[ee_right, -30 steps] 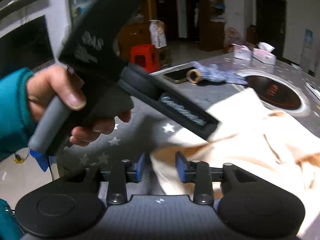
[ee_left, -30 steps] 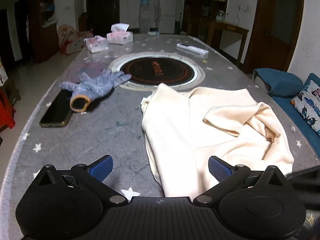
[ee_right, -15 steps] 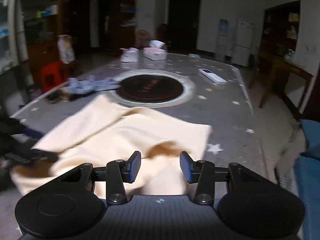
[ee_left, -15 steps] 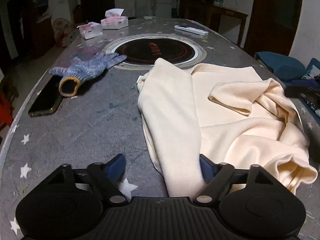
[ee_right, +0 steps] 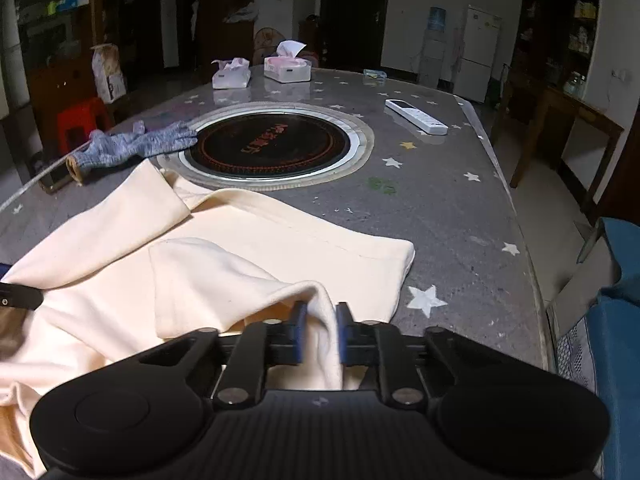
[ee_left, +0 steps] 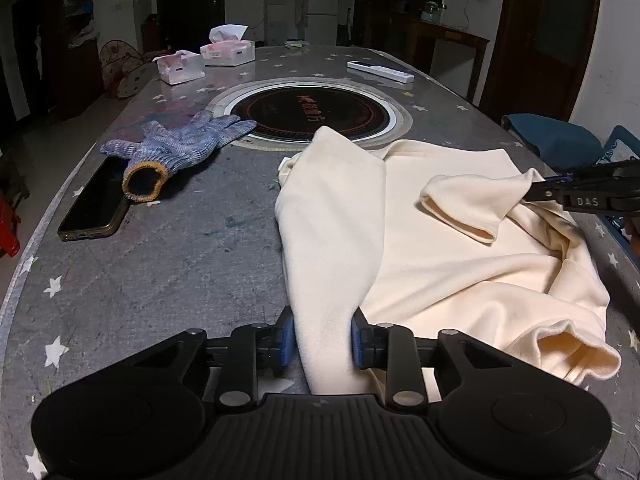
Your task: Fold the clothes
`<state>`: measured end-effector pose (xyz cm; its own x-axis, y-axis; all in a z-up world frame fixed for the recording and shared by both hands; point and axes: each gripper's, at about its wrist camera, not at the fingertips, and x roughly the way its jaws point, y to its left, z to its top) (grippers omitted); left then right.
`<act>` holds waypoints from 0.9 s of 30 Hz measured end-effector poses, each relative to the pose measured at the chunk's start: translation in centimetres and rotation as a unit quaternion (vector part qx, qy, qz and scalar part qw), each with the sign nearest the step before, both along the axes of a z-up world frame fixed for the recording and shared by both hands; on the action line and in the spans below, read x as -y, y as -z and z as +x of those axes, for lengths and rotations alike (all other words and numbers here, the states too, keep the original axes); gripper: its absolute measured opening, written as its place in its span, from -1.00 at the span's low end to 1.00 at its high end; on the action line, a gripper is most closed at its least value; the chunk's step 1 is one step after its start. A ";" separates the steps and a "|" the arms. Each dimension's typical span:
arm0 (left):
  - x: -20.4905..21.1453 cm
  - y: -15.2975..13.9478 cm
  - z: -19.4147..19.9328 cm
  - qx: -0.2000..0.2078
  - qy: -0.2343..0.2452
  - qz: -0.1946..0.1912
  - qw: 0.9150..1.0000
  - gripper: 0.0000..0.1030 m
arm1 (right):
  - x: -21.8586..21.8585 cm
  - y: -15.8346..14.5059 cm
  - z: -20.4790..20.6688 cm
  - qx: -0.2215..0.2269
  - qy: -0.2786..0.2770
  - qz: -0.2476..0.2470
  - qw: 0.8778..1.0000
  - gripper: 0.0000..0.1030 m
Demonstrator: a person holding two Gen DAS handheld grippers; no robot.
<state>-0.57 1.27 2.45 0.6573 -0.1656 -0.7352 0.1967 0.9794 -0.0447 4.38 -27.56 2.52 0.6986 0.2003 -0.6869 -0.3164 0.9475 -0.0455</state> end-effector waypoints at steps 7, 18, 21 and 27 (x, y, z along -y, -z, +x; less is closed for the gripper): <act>-1.1 -0.2 -1.9 0.002 -0.018 0.001 1.000 -0.49 | 1.7 -1.4 -2.6 0.028 0.042 0.010 0.999 -0.92; -2.5 -0.2 -5.9 0.001 -0.029 -0.007 1.000 -0.53 | 5.2 -1.2 -7.2 0.028 0.118 -0.006 0.993 -0.94; -2.7 -0.3 -6.7 0.001 -0.028 -0.010 1.000 -0.53 | 6.3 -0.7 -9.2 0.021 0.138 -0.004 0.990 -0.94; -2.3 -0.8 -8.2 0.009 -0.011 -0.001 1.000 -0.45 | 8.5 0.8 -13.0 -0.011 0.166 0.013 0.986 -0.88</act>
